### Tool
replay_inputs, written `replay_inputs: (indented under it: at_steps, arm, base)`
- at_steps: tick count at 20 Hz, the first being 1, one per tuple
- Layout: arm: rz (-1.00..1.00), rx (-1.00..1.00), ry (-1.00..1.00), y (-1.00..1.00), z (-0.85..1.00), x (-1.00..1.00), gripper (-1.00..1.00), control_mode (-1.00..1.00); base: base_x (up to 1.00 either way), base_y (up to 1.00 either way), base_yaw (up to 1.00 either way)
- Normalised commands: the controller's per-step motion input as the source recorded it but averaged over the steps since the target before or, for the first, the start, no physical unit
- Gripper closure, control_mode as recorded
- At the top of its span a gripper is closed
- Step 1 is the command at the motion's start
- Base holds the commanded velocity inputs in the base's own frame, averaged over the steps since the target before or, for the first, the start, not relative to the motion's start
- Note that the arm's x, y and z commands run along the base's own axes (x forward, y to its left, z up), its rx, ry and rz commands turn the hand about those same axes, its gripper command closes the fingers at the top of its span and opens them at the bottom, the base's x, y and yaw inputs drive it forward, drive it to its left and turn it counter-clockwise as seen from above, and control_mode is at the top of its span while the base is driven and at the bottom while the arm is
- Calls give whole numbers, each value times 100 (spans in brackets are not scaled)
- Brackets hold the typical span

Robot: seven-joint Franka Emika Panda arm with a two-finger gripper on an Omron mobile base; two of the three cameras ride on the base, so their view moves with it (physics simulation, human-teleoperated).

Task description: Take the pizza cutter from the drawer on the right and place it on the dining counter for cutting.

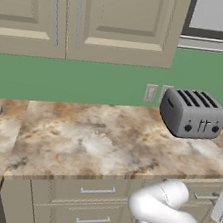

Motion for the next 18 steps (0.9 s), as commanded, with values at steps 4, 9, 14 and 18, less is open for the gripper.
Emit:
replay_inputs:
  at_steps: [4,9,14,18]
  arm:
    - [-7,0,0,-24,-8,-93,100,-100]
    - [-7,0,0,-28,-9,-91,100,-100]
    - [-6,0,2,-33,-8,-94,100,-100]
    - [-6,0,1,-36,-8,-93,100,-100]
  base:
    - [0,0,0]
    - [0,0,0]
    - [0,0,0]
    - [0,0,0]
